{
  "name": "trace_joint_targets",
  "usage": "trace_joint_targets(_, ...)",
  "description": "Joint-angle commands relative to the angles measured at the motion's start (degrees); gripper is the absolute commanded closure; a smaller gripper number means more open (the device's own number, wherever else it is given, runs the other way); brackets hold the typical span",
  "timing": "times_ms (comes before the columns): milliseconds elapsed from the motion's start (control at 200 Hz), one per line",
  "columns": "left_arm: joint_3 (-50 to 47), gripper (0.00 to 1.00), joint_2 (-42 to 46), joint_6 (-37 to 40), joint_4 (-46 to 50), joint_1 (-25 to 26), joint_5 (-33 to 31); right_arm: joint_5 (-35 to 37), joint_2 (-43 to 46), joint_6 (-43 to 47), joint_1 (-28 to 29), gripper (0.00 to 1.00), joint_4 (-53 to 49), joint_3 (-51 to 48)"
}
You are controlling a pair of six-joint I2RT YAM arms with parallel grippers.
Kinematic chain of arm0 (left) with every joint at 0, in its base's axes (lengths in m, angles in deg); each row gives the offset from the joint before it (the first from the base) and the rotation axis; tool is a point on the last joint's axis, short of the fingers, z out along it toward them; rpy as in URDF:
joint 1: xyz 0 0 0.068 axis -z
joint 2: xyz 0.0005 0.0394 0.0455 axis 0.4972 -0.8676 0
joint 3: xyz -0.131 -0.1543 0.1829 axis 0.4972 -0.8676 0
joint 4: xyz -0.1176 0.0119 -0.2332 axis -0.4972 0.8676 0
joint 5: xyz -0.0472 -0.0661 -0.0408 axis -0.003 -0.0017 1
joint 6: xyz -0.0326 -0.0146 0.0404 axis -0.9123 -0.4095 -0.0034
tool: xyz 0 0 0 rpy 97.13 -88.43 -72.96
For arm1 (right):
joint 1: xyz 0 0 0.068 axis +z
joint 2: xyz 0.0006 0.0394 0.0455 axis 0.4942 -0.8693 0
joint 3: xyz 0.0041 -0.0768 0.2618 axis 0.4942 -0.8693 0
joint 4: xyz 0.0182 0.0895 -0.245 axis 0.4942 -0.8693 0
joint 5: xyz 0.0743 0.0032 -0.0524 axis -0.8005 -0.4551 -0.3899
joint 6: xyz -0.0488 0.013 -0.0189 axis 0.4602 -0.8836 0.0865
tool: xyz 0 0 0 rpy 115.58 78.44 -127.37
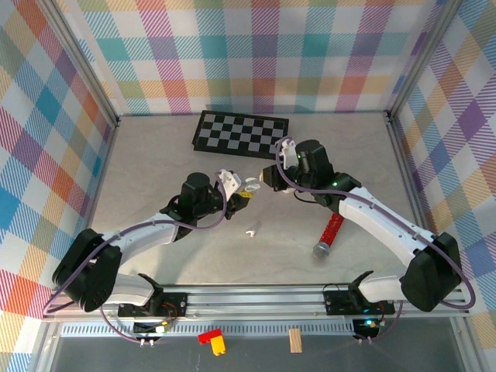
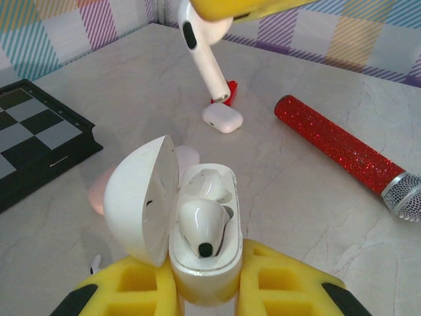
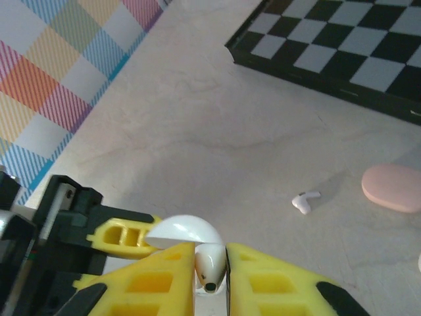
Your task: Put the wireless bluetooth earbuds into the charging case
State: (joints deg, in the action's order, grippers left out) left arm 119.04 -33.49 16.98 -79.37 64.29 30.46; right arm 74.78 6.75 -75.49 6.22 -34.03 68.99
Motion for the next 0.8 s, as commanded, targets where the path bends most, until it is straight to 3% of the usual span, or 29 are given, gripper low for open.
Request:
trace_joint_targets(0,1.83,1.00,-0.40,-1.60,-3.31,0.55,0.40,-2.38,0.80,0.76,-0.50,0.83,3.24,1.51)
trace_joint_targets(800,2.88,1.00,-0.44,-6.21,-6.67,0.54,0.46,-3.44,-2.61,1.77,-0.59,0.83,1.67,2.64)
